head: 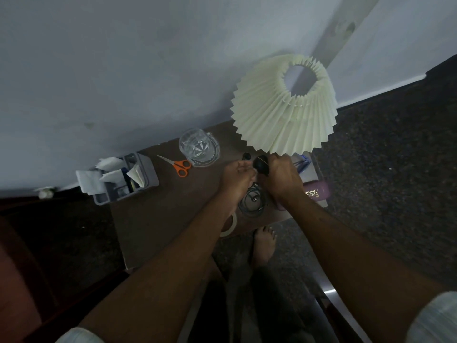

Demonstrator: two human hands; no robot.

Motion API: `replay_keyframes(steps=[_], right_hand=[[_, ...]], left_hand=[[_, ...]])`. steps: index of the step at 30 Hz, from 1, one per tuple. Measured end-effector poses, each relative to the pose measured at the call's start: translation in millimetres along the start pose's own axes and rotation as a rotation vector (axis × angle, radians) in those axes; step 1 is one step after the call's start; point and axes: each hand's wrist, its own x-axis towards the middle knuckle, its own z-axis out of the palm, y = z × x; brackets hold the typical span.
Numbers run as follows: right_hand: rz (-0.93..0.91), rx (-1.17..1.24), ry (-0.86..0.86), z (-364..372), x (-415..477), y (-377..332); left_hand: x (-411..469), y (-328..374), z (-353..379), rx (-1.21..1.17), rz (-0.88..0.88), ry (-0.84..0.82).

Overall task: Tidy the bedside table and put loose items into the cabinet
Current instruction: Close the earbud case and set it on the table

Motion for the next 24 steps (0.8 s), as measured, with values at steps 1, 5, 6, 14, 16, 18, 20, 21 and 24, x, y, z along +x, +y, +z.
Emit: replay_keyframes(steps=[1,5,6,14,16,18,20,21,24], right_hand=[[-0.009,-0.006,0.002,-1,-1,0],[-0.094,0.003,0.028,-4,-13,-2],[-0.13,0.0,0.04,-5,-18,-4],[-0.31,0.072,0.081,-4,-42,-24],[-0.372,0.131,0.073,-3,-45,-33],[-0.42,0.175,0.049,0,-45,-42],[-0.442,0.213,0.014,1,-45,-51],[-0.454,0.24,0.001,2,-44,-55],[-0.463,0.368,-0.005,6,-43,-65]], left_hand=[[-1,1,0,-0.006,-0.002,0.001],[-4,2,-1,-0.027,-0.001,0.008],[-5,2,-2,-0.025,0.001,0.012],[-21,2,-27,-0.022,0.007,-0.011],[-26,0,-38,-0.064,0.006,-0.038],[-30,-4,-51,-0.108,0.011,-0.051],[-33,-10,-65,-0.166,0.018,-0.066],[-35,-13,-72,-0.194,0.023,-0.074],[-39,-23,-92,-0.266,0.033,-0.097]])
